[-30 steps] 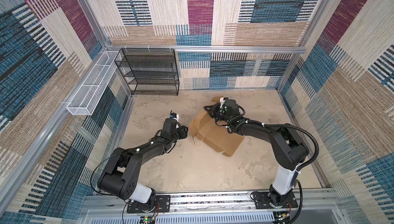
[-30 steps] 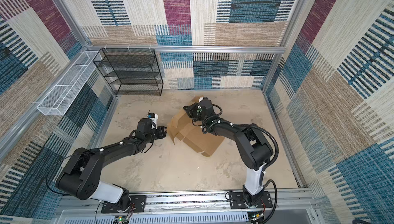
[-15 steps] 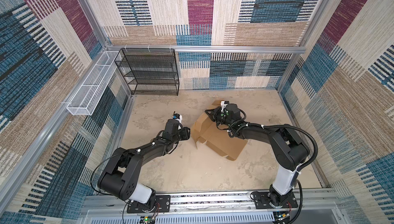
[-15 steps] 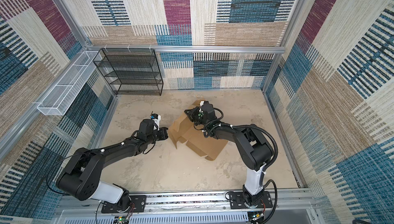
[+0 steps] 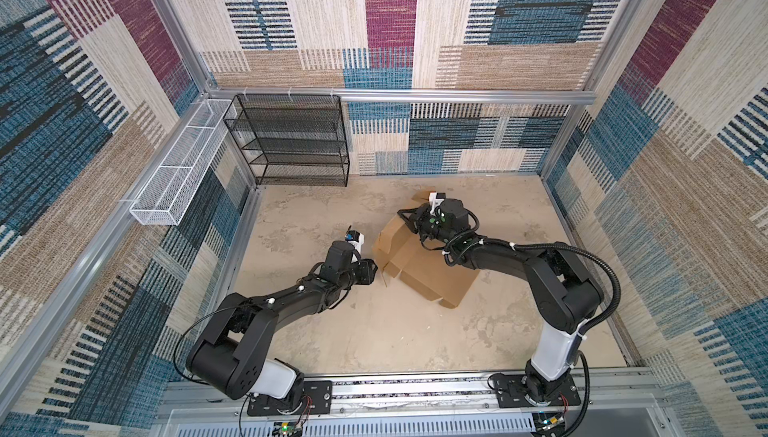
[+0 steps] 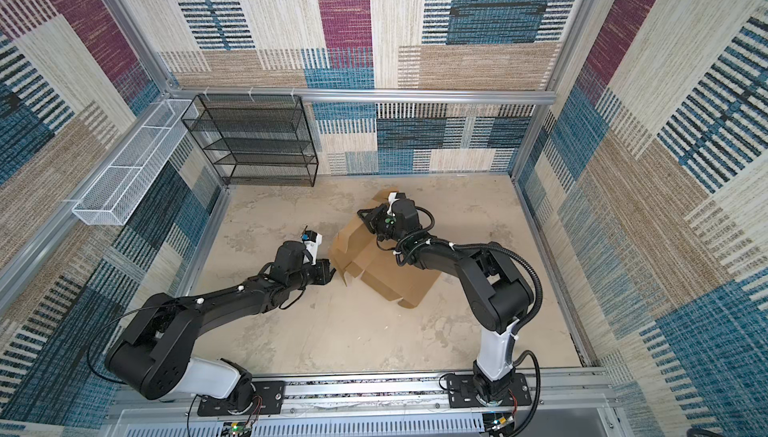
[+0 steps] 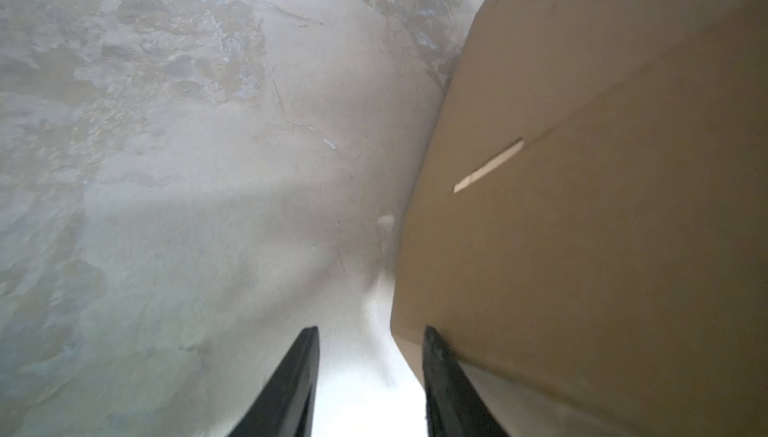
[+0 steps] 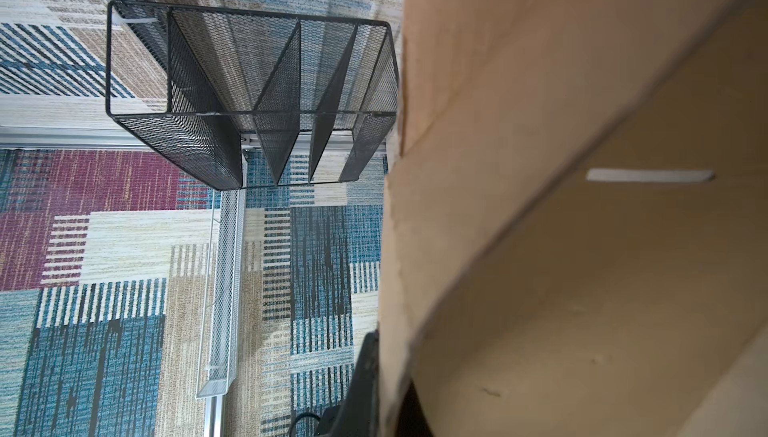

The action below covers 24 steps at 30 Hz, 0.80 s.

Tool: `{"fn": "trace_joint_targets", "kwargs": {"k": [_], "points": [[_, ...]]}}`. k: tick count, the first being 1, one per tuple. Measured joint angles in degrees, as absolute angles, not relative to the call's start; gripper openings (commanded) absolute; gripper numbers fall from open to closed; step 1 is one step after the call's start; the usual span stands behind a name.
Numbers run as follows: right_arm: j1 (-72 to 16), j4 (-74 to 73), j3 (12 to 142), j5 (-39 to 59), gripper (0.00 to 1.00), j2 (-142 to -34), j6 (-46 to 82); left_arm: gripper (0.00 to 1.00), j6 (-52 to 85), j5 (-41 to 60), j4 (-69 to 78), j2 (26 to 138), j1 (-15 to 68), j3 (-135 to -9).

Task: Fold the paper box

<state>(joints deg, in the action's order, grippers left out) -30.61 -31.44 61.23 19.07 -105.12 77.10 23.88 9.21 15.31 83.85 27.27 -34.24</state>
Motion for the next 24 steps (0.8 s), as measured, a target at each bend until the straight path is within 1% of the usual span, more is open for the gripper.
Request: {"fn": "trace_joint_targets", "kwargs": {"k": [6, 14, 24], "points": [[-30.85, -31.44, 61.34, 19.09, 0.02, -105.12, 77.1, 0.43, 23.4, 8.91, 16.67, 83.79, 29.95, -34.35], [-31.24, -31.42, 62.0, 19.09, 0.02, -105.54, 77.1, 0.43, 22.57, 5.72, 17.34, 82.89, 32.38, -35.24], [-31.48, -32.01, 61.08, 19.07, 0.02, -105.84, 77.17, 0.43, 22.61, 3.16, 17.61, 84.97, 35.92, -37.69]]}}
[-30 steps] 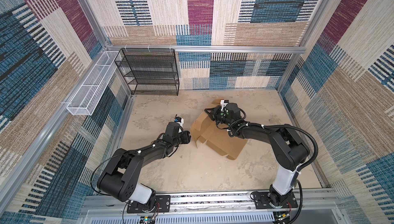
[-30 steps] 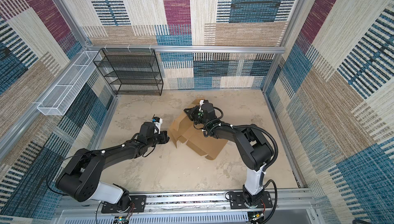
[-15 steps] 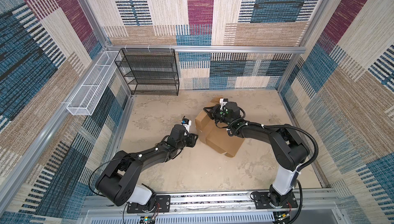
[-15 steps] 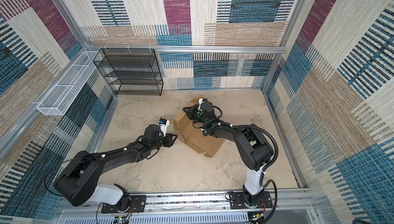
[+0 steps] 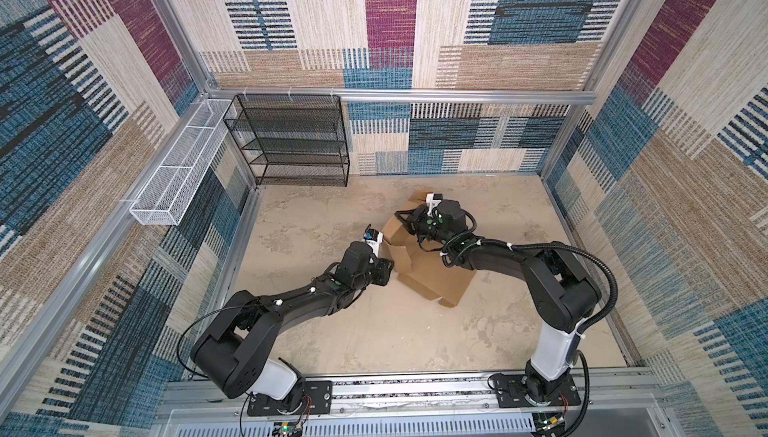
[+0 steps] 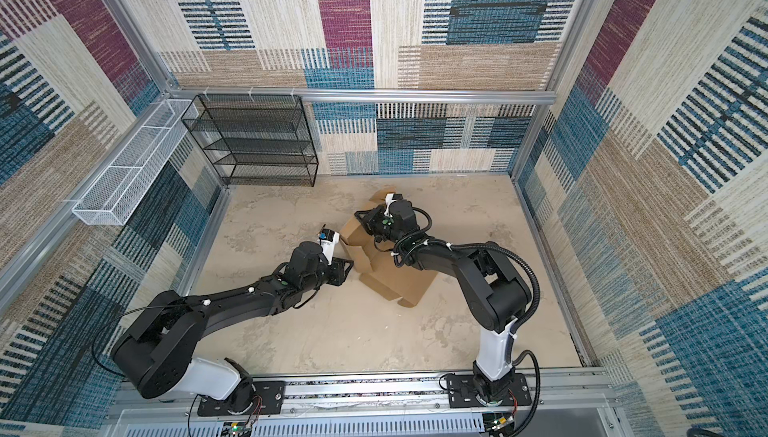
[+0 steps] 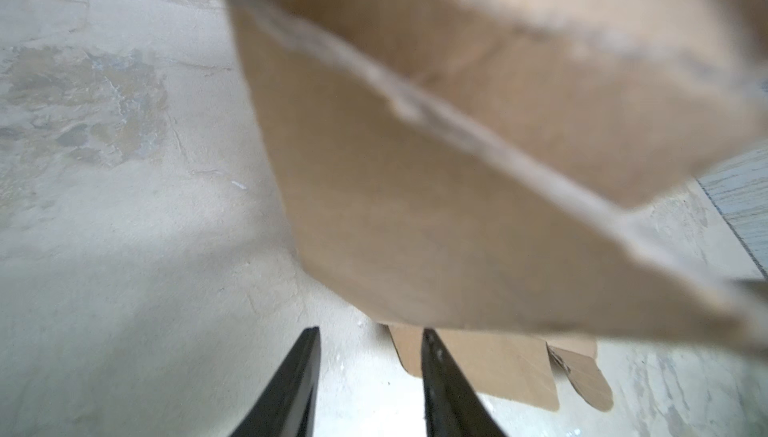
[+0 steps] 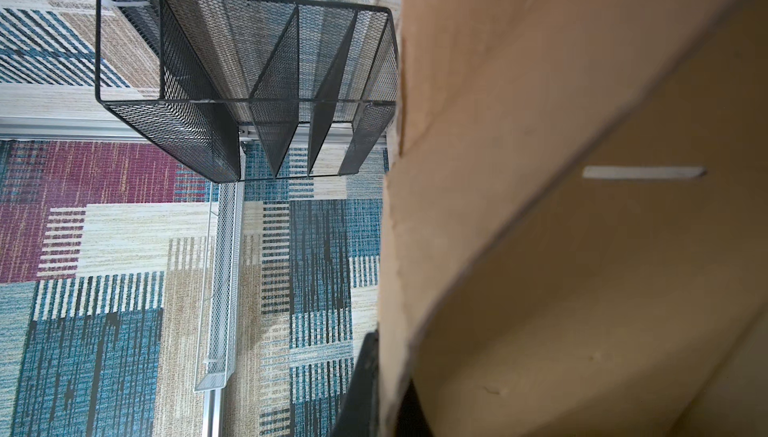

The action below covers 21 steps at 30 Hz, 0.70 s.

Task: Fold the paper box

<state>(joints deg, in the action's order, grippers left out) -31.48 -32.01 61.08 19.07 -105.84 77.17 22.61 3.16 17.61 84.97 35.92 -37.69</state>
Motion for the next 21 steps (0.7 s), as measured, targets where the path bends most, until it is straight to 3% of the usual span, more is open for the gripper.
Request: {"fn": "trace_joint_targets", "kwargs": {"k": [21], "points": [[-31.48, -44.14, 52.95, 19.99, 0.02, -105.93, 78.0, 0.43, 26.44, -5.02, 17.78, 86.67, 41.45, -37.63]]}}
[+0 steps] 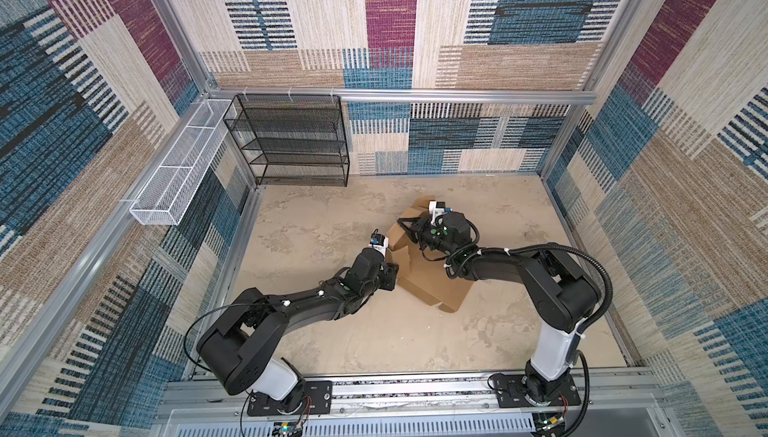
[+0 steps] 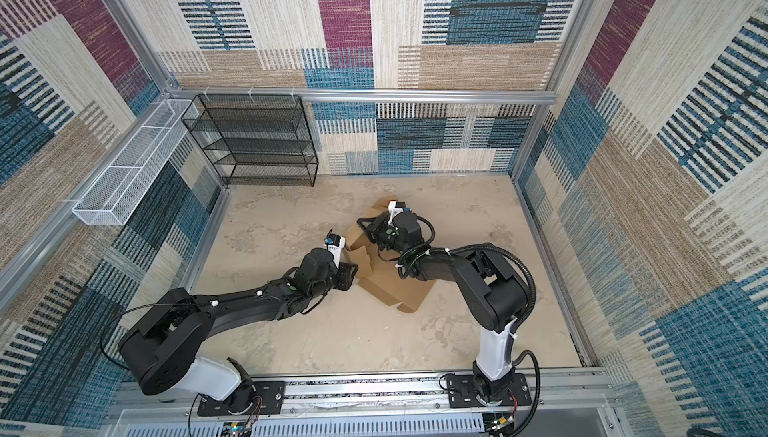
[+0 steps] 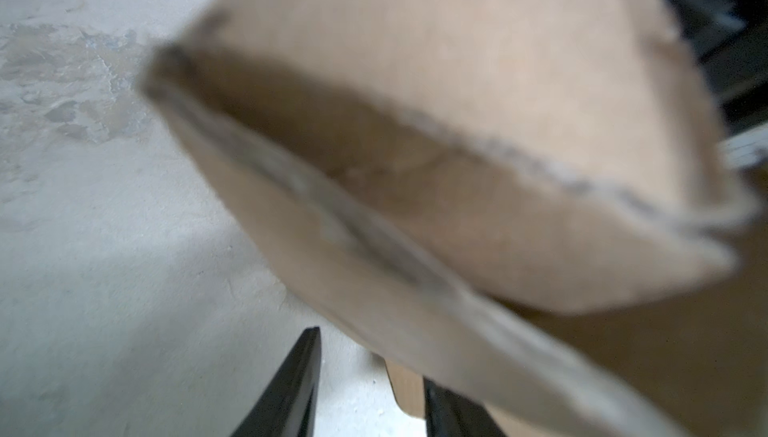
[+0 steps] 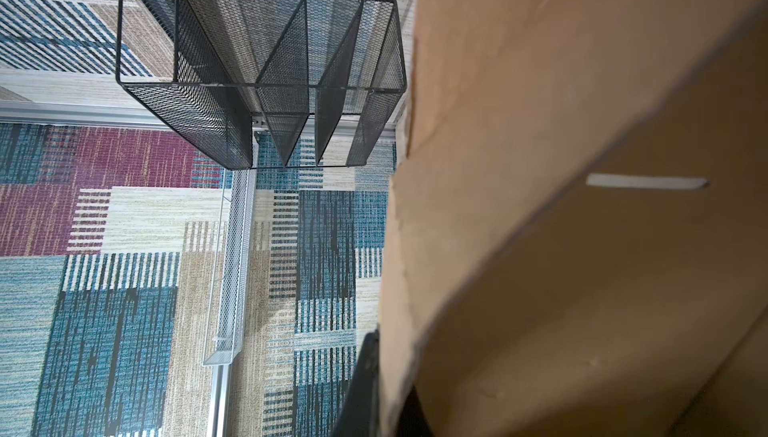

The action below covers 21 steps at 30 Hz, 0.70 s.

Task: Fold the paper box

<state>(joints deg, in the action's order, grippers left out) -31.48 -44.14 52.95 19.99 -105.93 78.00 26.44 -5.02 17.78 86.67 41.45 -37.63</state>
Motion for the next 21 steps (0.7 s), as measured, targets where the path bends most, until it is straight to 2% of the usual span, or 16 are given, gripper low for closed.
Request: {"fn": "trace_joint_targets", "kwargs": {"k": [10, 21], "points": [[-31.48, -47.88, 50.19, 19.99, 0.02, -105.56, 78.67, 0.44, 30.35, -12.97, 20.38, 88.58, 45.76, -36.4], [-31.42, -49.63, 49.08, 19.79, 0.01, -104.9, 79.26, 0.44, 31.7, -20.93, 21.17, 94.0, 48.93, -41.47]]}}
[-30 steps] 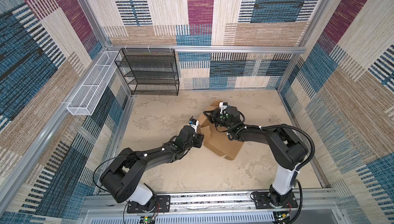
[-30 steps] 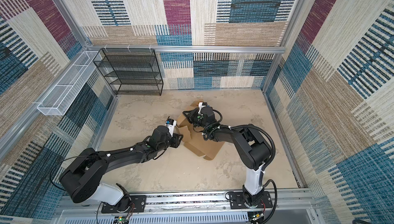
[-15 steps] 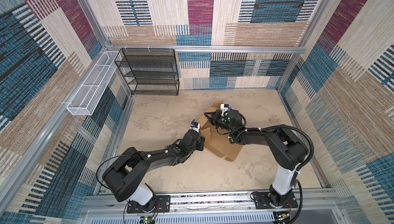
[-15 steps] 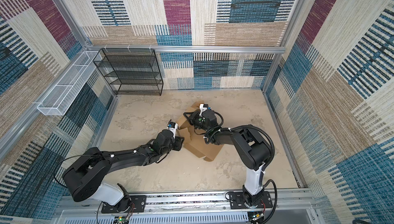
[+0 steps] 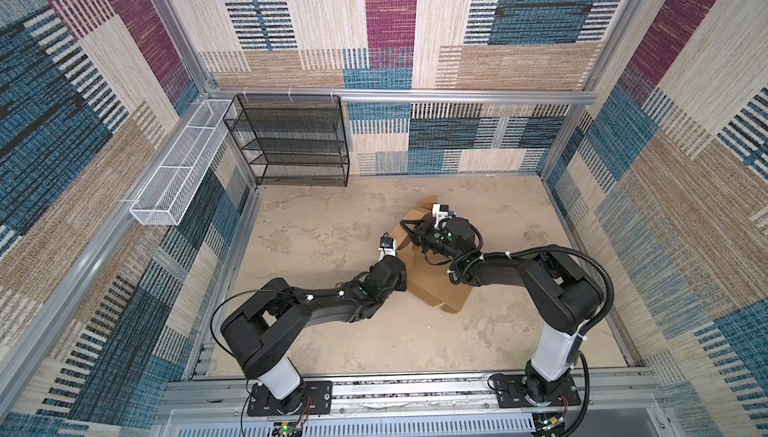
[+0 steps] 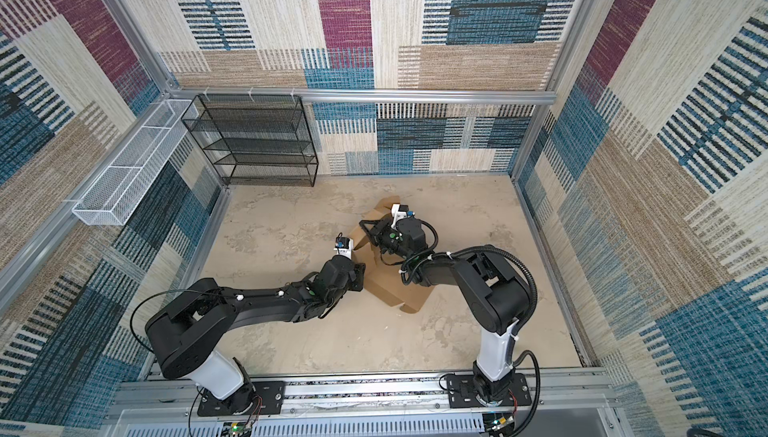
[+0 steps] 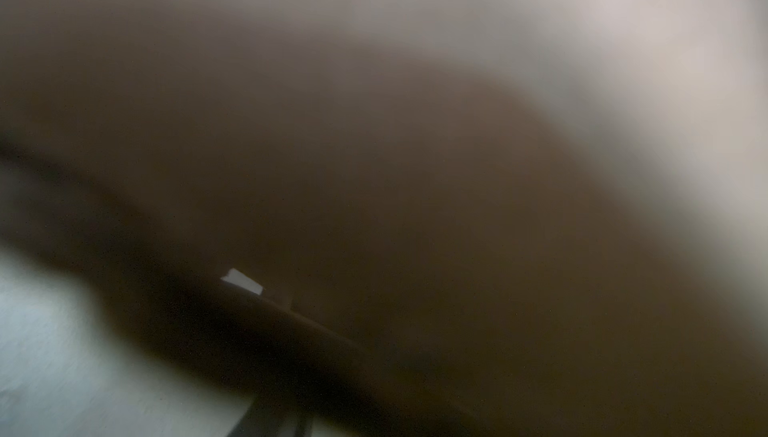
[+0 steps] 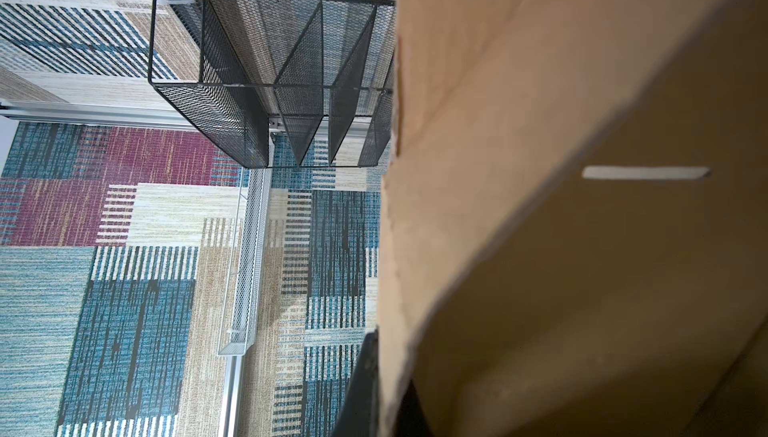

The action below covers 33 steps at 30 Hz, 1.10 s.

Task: Fold the paper box

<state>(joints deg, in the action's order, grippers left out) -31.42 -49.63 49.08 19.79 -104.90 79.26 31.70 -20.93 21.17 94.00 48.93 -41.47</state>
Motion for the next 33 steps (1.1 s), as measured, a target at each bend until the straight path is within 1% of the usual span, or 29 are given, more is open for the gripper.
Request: {"fn": "trace_joint_targets", "kwargs": {"k": [8, 13, 18, 19, 24, 26, 29, 33], "points": [[-31.44, -50.26, 48.1, 19.55, 0.01, -104.53, 79.29, 0.44, 33.08, -27.57, 21.06, 95.7, 50.72, -42.46], [-31.44, -50.3, 47.7, 19.33, 0.01, -104.22, 79.48, 0.39, 34.13, -31.33, 19.84, 96.92, 51.66, -43.64], [-31.44, -50.33, 47.7, 19.25, 0.01, -104.22, 79.5, 0.37, 34.76, -34.5, 18.46, 97.89, 52.31, -44.93], [-31.48, -50.37, 47.68, 19.09, 0.01, -104.22, 79.5, 0.36, 34.83, -35.16, 18.11, 98.21, 52.56, -45.32], [-31.81, -51.33, 47.62, 18.2, 0.03, -104.12, 79.48, 0.21, 34.92, -37.89, 16.56, 99.66, 52.99, -47.16], [-31.9, -51.59, 47.62, 17.63, 0.05, -104.09, 79.48, 0.16, 34.92, -38.65, 15.73, 99.9, 53.01, -47.53], [-31.94, -51.59, 47.62, 16.97, 0.08, -103.9, 79.48, 0.12, 35.05, -39.11, 14.83, 99.96, 53.01, -47.83], [-32.27, -51.27, 47.62, 17.32, 0.13, -103.66, 79.5, 0.08, 35.64, -40.18, 14.0, 99.96, 52.95, -48.01]]}}
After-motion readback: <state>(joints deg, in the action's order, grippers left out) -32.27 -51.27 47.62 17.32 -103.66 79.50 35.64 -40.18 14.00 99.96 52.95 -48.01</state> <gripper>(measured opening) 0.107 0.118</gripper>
